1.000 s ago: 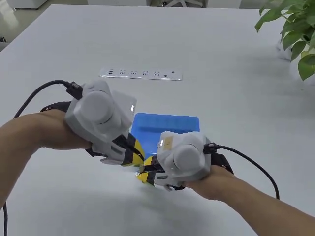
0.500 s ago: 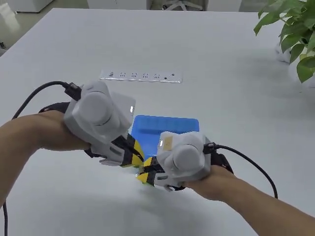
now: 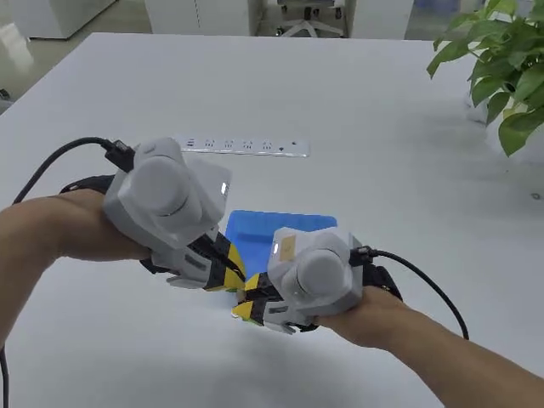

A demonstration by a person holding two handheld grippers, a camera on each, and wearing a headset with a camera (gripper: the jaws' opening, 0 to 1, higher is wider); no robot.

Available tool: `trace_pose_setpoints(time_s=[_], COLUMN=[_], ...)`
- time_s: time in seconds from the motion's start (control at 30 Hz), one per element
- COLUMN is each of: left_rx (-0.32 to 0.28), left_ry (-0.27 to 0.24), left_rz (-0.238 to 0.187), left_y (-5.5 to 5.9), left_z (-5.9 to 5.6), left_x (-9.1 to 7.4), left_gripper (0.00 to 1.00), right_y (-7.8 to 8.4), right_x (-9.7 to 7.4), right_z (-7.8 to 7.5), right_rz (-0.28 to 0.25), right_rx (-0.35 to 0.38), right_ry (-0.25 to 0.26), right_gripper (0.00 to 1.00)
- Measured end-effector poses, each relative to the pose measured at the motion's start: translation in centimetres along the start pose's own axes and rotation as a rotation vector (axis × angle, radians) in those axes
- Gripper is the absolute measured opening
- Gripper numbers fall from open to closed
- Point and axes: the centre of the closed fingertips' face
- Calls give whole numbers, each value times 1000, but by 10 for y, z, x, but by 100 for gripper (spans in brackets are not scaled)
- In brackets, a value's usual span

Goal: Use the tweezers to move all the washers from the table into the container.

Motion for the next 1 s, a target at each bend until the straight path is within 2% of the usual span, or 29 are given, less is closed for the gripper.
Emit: trace_pose_setpoints(time_s=[0.57,1.0], left_rx=[45,94], left_ry=[-20,-46], left_rz=[7,1], left_y=[-18,-40], left_z=[4,20], left_x=[-19,-26], left_gripper=[6,6], right_y=[-18,-22], right_x=[-19,-35], right_z=[-13,-38], right_rz=[-15,-15], right_rx=[-25,-42], right_ry=[29,79], right_gripper=[10,10])
Point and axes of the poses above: the centre of the closed fingertips' face, and the gripper's own axes: x roughly forward along the fingers, z roughly to its left, y roughly out of its underside, and after that the axes turned 10 degrees about y, right-handed
